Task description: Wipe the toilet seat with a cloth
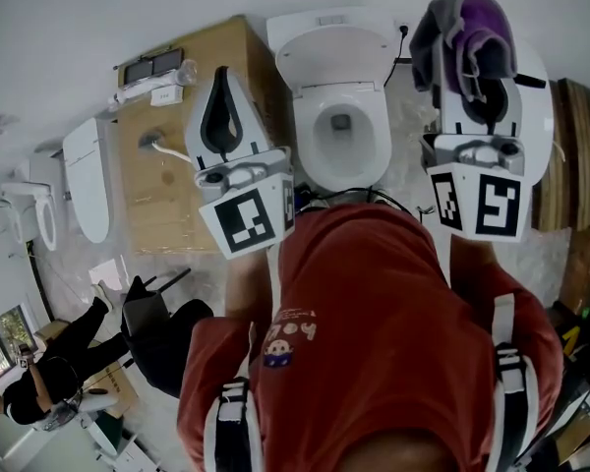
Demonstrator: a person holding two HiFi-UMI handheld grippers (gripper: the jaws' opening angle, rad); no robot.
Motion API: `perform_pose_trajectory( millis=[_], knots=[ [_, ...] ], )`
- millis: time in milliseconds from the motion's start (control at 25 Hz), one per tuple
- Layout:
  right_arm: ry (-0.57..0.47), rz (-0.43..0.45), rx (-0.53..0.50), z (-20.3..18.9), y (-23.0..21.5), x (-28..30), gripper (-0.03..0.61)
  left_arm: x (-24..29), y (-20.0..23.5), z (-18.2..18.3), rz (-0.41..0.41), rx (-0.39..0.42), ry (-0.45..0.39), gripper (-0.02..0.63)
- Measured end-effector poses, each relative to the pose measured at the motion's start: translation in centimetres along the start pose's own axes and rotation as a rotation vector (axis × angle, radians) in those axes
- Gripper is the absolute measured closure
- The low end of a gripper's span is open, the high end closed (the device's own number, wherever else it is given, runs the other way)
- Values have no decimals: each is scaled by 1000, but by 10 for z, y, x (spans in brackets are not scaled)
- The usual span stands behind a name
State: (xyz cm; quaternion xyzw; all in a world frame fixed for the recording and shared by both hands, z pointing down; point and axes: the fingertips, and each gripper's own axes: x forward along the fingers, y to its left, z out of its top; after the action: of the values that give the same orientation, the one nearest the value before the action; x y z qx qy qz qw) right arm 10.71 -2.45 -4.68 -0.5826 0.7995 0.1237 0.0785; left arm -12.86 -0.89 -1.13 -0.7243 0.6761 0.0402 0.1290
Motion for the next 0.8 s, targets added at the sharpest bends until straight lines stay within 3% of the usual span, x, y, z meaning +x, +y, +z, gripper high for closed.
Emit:
perform_pose_trajectory(
  millis=[440,800],
  knots=[
    [31,25,21,-14,7,-4,489,-8,-1,-16,0,-8,37,600],
    [79,16,-11,-22,7,-9,489,-13,-6,-8,-4,-23,34,600]
  ],
)
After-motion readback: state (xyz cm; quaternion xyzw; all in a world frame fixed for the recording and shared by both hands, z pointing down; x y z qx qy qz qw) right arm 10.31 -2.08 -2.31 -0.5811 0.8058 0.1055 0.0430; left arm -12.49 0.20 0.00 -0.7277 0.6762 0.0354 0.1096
